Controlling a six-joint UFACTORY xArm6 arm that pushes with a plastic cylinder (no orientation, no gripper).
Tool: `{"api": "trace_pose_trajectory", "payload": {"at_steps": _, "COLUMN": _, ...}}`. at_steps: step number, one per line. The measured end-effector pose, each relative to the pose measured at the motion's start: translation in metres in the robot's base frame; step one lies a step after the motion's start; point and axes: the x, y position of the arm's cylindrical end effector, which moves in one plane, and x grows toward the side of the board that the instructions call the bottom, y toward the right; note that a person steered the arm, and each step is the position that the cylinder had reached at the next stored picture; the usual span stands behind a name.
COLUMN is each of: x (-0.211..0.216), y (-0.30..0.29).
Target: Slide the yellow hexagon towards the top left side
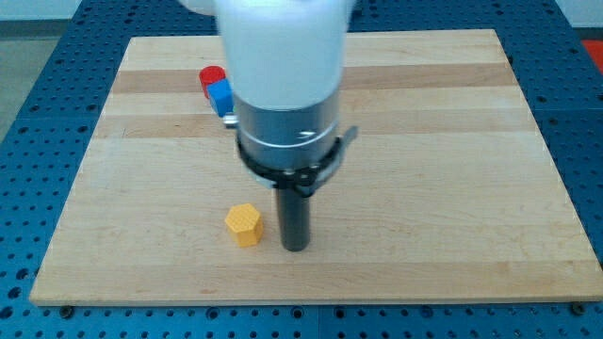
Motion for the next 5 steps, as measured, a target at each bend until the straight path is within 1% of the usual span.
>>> {"api": "trace_pose_trajectory", "payload": {"at_steps": 1, "x": -0.015, "y": -0.036}}
{"api": "trace_pose_trajectory", "payload": {"at_steps": 2, "x": -0.009, "y": -0.027}}
{"api": "trace_pose_trajectory", "payload": {"at_steps": 3, "x": 0.011, "y": -0.024}}
{"api": "trace_pose_trajectory", "payload": {"at_steps": 4, "x": 0.008, "y": -0.052}}
{"api": "trace_pose_trajectory", "payload": {"at_steps": 5, "x": -0.041, "y": -0.072}}
